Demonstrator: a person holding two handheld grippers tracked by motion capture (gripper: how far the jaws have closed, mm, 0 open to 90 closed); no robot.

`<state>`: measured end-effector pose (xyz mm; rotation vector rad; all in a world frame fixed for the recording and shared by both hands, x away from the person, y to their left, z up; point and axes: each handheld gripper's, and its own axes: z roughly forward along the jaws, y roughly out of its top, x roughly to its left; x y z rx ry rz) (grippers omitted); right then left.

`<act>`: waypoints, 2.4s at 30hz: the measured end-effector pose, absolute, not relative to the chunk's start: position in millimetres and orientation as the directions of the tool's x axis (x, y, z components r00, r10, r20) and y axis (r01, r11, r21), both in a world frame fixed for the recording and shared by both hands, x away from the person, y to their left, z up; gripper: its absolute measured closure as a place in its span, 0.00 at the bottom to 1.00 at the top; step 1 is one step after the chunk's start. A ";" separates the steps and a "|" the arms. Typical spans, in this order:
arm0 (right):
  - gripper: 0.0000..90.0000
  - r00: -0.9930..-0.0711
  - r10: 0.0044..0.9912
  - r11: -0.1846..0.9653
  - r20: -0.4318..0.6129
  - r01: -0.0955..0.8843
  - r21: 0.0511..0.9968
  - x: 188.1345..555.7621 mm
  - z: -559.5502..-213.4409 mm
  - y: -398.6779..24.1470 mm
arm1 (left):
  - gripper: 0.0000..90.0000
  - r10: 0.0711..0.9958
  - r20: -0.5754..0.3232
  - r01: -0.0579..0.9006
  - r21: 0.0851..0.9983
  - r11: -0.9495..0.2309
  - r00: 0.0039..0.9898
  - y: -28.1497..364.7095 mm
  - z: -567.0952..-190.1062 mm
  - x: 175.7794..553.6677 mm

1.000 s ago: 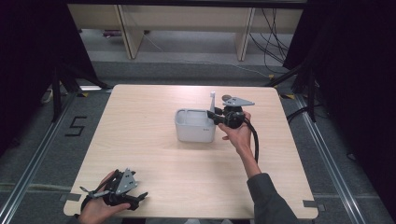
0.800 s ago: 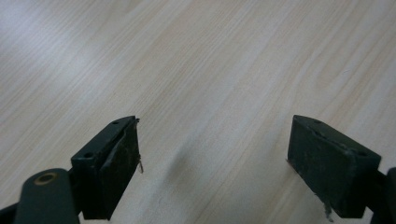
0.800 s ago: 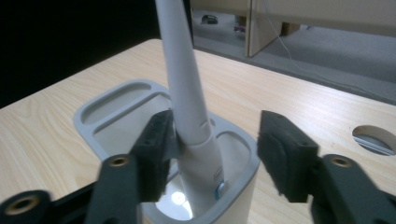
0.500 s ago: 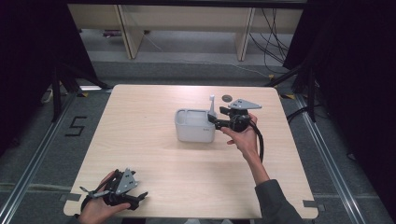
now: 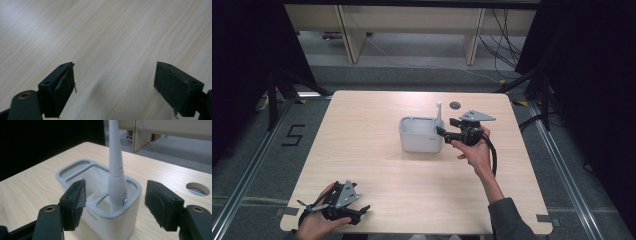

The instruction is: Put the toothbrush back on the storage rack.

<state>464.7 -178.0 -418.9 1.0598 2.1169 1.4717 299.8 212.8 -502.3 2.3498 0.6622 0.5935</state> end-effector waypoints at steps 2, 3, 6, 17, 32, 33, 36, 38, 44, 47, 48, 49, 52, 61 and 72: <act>0.36 -0.656 0.744 0.176 0.123 0.371 0.912 462.4 -419.5 -178.7 | 0.18 0.586 0.247 0.306 0.663 -0.683 0.772 212.8 -502.2 299.8; 0.36 -0.656 0.744 0.176 0.123 0.371 0.912 462.4 -419.5 -178.7 | 0.18 0.586 0.247 0.306 0.663 -0.683 0.772 212.8 -502.2 299.8; 0.35 -0.670 0.735 0.198 0.104 0.358 0.912 460.8 -417.9 -180.8 | 0.18 0.585 0.246 0.305 0.664 -0.683 0.773 212.8 -501.9 299.7; 0.32 -0.649 0.751 0.189 0.117 0.381 0.905 452.1 -417.7 -183.9 | 0.18 0.593 0.242 0.312 0.667 -0.677 0.768 212.9 -502.3 299.4; 0.21 -0.638 0.755 0.173 0.154 0.420 0.891 441.6 -422.9 -188.8 | 0.18 0.585 0.246 0.304 0.666 -0.681 0.773 213.1 -501.7 299.5; 0.21 -0.634 0.764 0.184 0.125 0.399 0.898 441.5 -423.4 -190.1 | 0.18 0.586 0.244 0.304 0.667 -0.680 0.773 213.1 -501.7 299.4; 0.21 -0.634 0.760 0.179 0.142 0.415 0.892 439.0 -425.0 -191.2 | 0.18 0.586 0.245 0.305 0.666 -0.680 0.772 213.2 -501.8 299.7; 0.20 -0.629 0.760 0.172 0.162 0.435 0.884 437.6 -426.6 -191.0 | 0.18 0.585 0.244 0.305 0.667 -0.680 0.773 213.0 -501.7 299.5; 0.20 -0.637 0.757 0.180 0.149 0.422 0.888 434.6 -429.8 -194.0 | 0.18 0.585 0.246 0.305 0.665 -0.682 0.773 213.1 -501.8 299.7; 0.20 -0.630 0.761 0.176 0.152 0.427 0.887 430.7 -430.6 -193.7 | 0.18 0.585 0.247 0.304 0.665 -0.682 0.773 213.0 -501.7 299.7; 0.20 -0.639 0.751 0.177 0.164 0.435 0.883 428.7 -430.6 -194.0 | 0.18 0.586 0.242 0.306 0.667 -0.680 0.774 212.8 -501.9 299.4; 0.20 -0.639 0.751 0.177 0.164 0.435 0.883 428.7 -430.6 -194.0 | 0.18 0.586 0.242 0.306 0.667 -0.680 0.774 212.8 -501.9 299.4; 0.20 -0.635 0.756 0.178 0.157 0.430 0.885 424.2 -431.9 -194.0 | 0.18 0.585 0.243 0.305 0.667 -0.680 0.773 213.0 -501.5 299.5; 0.20 -0.650 0.746 0.196 0.146 0.424 0.884 417.7 -436.0 -194.6 | 0.18 0.587 0.246 0.305 0.667 -0.680 0.772 213.2 -501.5 299.5; 0.20 -0.659 0.736 0.208 0.156 0.439 0.874 404.4 -440.7 -191.3 | 0.18 0.588 0.246 0.305 0.668 -0.679 0.771 213.4 -501.3 299.4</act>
